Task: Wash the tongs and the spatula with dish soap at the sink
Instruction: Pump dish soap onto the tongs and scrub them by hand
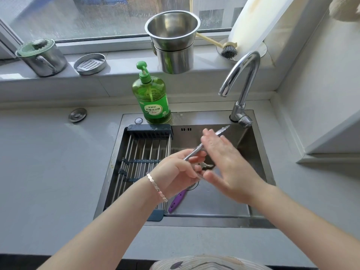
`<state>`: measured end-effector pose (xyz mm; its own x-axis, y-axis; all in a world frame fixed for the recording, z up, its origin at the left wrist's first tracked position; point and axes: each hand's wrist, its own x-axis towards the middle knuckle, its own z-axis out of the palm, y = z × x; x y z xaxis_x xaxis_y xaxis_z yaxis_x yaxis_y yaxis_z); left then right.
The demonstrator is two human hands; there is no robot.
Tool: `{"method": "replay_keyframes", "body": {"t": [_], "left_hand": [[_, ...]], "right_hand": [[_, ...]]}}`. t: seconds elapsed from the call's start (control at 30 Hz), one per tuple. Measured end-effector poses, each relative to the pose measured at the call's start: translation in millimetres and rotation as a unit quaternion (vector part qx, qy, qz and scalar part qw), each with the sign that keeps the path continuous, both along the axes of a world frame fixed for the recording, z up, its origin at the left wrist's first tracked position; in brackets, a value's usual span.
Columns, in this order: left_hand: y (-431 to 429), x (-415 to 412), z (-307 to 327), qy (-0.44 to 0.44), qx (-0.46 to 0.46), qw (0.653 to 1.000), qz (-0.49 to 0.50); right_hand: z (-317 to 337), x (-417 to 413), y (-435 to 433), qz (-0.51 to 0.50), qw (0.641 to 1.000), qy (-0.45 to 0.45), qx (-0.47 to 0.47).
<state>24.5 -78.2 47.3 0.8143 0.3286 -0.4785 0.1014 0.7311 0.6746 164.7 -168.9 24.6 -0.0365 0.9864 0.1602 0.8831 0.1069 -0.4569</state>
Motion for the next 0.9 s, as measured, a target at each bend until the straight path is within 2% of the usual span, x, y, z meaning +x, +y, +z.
{"method": "replay_keyframes", "body": {"t": [0.1, 0.23, 0.37, 0.43, 0.5, 0.6, 0.63, 0.67, 0.73, 0.77, 0.8, 0.9], "left_hand": [[3, -1, 0, 0.005, -0.002, 1.000, -0.016], [6, -4, -4, -0.006, -0.061, 0.998, 0.003], [4, -4, -3, 0.009, -0.020, 1.000, -0.015], [5, -4, -1, 0.001, -0.022, 1.000, -0.015], [4, -4, 0, 0.034, 0.019, 0.999, -0.013], [-1, -6, 2, 0.119, 0.187, 0.975, -0.026], [-1, -7, 3, 0.132, 0.282, 0.949, -0.050], [0, -8, 3, 0.149, 0.390, 0.905, -0.081], [6, -12, -4, 0.181, 0.587, 0.777, -0.136], [9, -14, -9, 0.186, 0.650, 0.722, -0.151], [10, -16, -11, 0.169, 0.692, 0.686, -0.152], [8, -19, -18, 0.105, 0.769, 0.617, -0.127]], "right_hand": [[-7, -18, -6, 0.089, 0.994, -0.060, 0.007], [-5, 1, -2, 0.010, 0.999, -0.051, -0.003], [-3, -17, -6, 0.112, 0.991, -0.076, 0.013], [-3, -10, -3, 0.090, 0.993, -0.072, 0.022], [-4, 9, 3, 0.009, 0.996, -0.068, 0.051], [-5, 29, 8, -0.027, 0.985, -0.105, 0.135], [-5, 34, 8, -0.018, 0.981, -0.112, 0.157], [-5, 38, 7, -0.003, 0.979, -0.111, 0.170], [-4, 45, 3, 0.021, 0.981, -0.094, 0.168], [-4, 47, 1, 0.023, 0.983, -0.081, 0.166], [-6, 49, -2, 0.018, 0.983, -0.072, 0.167], [-14, 49, -9, -0.017, 0.980, -0.074, 0.185]]}}
